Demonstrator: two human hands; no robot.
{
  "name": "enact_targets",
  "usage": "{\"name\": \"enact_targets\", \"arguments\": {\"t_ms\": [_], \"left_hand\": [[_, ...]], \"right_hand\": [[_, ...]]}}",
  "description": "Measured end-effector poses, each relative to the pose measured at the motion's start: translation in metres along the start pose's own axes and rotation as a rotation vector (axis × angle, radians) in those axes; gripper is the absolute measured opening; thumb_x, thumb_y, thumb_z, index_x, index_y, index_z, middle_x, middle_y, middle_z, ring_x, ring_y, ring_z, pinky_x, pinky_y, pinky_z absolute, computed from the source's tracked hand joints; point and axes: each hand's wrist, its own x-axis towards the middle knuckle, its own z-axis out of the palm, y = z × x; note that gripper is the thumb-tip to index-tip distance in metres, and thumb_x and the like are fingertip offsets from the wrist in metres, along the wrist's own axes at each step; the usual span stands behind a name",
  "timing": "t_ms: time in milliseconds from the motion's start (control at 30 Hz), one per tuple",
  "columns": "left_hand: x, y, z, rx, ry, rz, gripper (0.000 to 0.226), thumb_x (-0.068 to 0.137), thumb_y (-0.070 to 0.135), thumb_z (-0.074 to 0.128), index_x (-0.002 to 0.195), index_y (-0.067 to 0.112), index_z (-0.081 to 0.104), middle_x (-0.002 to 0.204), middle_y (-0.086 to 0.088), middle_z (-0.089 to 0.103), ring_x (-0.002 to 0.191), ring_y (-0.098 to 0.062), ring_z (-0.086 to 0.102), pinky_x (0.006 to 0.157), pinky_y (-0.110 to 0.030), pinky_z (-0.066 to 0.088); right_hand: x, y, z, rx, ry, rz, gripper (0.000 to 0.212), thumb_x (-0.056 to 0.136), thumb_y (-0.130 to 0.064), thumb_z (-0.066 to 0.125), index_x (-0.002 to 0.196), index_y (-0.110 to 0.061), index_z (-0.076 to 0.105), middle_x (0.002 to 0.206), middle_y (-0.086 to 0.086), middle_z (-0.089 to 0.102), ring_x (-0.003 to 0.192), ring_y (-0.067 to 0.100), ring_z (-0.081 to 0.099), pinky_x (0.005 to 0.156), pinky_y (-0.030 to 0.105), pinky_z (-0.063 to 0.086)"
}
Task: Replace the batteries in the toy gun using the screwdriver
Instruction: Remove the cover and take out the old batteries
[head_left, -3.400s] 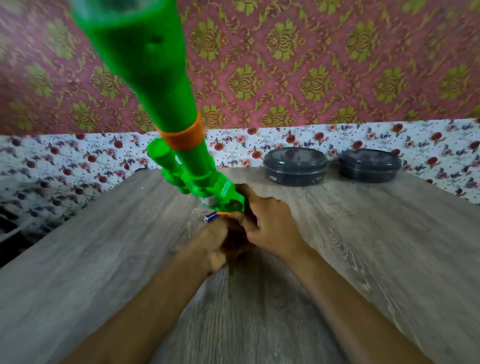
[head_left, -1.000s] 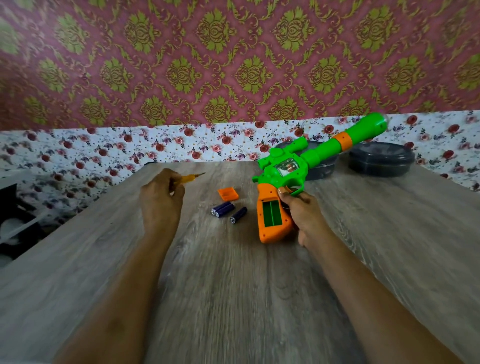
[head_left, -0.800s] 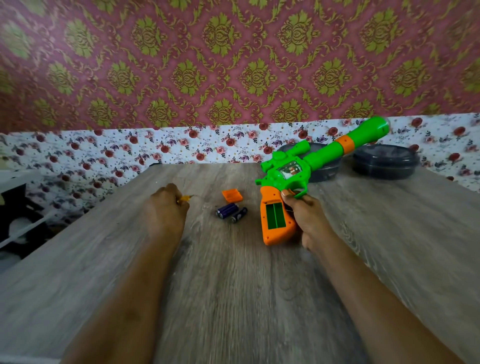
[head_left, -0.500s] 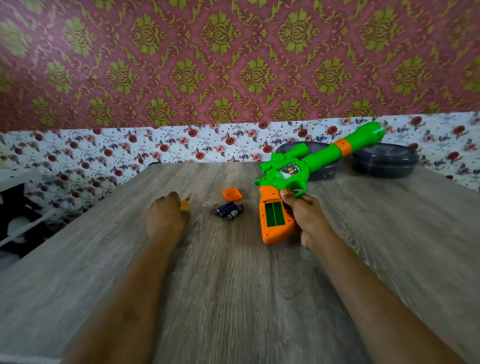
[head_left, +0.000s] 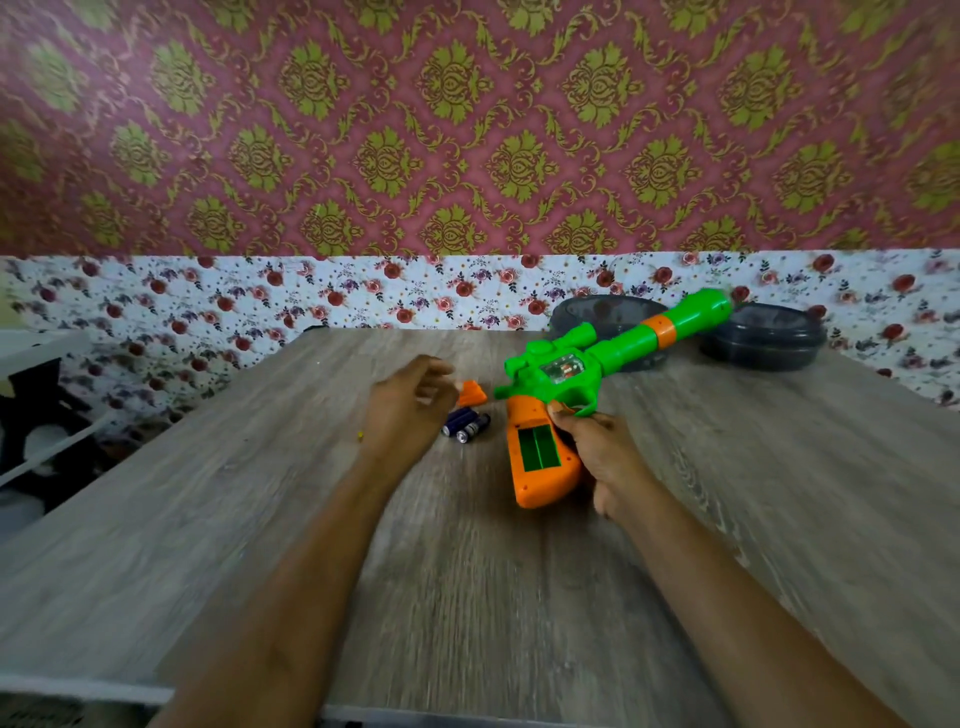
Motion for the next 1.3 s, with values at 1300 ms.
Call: {"name": "enact_targets", "arguments": {"t_ms": [1300], "left_hand": [[-0.058, 0.047, 0.011, 0.087, -0.317, -0.258, 0.049, 0.08, 0.035, 0.072, 0.125, 0.022, 0.059, 0.129, -0.01, 0.058, 0.111, -0.023, 0.057, 0.094, -0.033, 0.048]], "right_hand": [[-0.08, -0.001, -0.026, -0.849, 0.062, -0.168, 0.028, 0.077, -0.039, 0.072, 0.064, -0.018, 0.059, 0.1, 0.017, 0.07, 0.097, 0.031, 0.063, 0.067, 0.028, 0.04]]}}
